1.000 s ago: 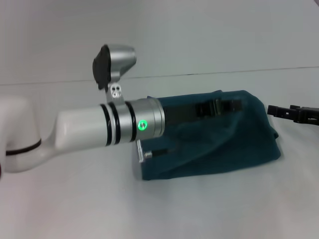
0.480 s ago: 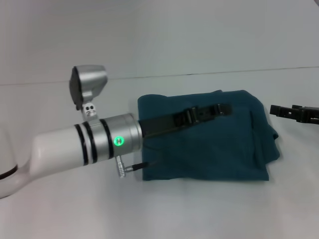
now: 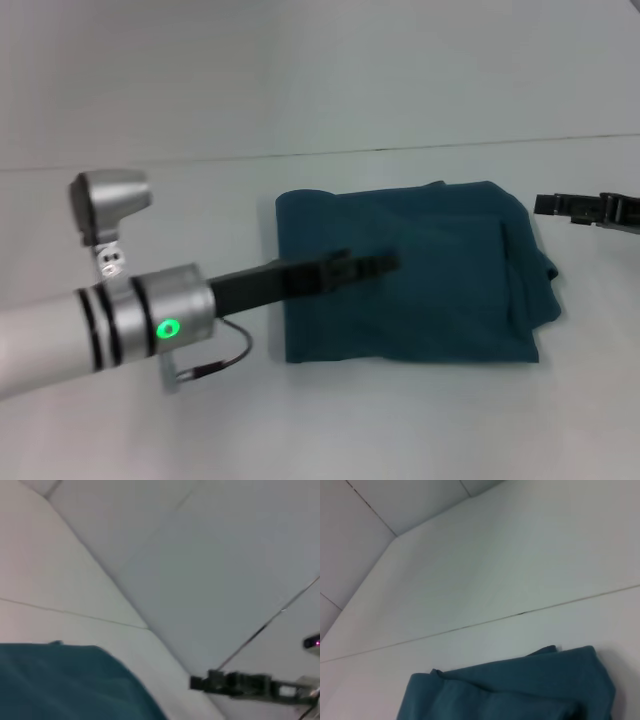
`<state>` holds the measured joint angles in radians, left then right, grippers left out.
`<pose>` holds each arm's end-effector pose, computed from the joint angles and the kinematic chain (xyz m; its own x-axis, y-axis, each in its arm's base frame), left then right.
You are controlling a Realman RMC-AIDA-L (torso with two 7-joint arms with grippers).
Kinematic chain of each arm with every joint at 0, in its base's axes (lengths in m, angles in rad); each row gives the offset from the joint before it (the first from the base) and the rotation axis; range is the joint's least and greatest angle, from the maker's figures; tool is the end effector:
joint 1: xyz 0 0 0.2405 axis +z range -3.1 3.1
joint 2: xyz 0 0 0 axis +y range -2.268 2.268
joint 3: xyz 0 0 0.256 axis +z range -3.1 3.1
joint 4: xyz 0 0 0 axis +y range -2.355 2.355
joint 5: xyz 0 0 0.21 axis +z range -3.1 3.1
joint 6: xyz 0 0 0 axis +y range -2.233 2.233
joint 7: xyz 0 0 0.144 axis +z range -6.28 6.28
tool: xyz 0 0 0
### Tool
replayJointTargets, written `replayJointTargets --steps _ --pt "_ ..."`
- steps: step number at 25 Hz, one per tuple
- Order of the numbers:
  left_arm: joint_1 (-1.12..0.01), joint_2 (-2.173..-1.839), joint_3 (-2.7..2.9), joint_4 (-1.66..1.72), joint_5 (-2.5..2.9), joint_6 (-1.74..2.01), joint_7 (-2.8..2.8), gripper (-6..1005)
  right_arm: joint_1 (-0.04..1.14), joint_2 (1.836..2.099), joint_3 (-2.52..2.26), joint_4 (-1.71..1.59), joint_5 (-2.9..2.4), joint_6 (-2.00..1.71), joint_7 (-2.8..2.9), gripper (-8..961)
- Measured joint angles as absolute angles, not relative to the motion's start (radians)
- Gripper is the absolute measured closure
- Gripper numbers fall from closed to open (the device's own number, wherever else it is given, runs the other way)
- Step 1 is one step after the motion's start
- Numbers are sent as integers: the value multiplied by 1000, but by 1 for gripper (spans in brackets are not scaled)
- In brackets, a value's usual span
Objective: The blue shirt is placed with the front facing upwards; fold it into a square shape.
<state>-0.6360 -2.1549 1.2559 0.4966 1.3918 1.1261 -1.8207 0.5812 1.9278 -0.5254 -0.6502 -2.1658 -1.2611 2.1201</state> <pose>-0.1833 0.3618 -0.0892 0.3958 0.6979 0.5969 0.7807 -0.5980 0.1816 0.3225 0.3849 0.0858 0.3035 -0.7196 -0.6245 -0.9519 -0.2577 -0.1657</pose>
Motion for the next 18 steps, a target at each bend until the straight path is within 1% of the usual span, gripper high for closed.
replayJointTargets --steps 3,6,8,9,13,18 --pt "-590 -2155 1175 530 1489 1148 -1804 38 614 1912 -549 -606 -2166 -1253 2152 54" --pt "-551 -2156 1087 553 1565 1180 -1799 30 643 1907 -586 -573 -2174 -1224 2184 54" --pt "-541 -2157 1062 560 1584 1192 -1796 30 663 1910 -613 -560 -2202 -1195 2214 54" --pt "-520 -2159 1010 572 1617 1210 -1788 30 669 1914 -619 -558 -2219 -1181 2224 54" --pt "-499 -2159 962 581 1661 1229 -1778 30 675 1927 -629 -557 -2259 -1152 2242 54" --pt "-494 -2158 940 593 1714 1255 -1778 31 659 1924 -631 -554 -2264 -1150 2253 54"
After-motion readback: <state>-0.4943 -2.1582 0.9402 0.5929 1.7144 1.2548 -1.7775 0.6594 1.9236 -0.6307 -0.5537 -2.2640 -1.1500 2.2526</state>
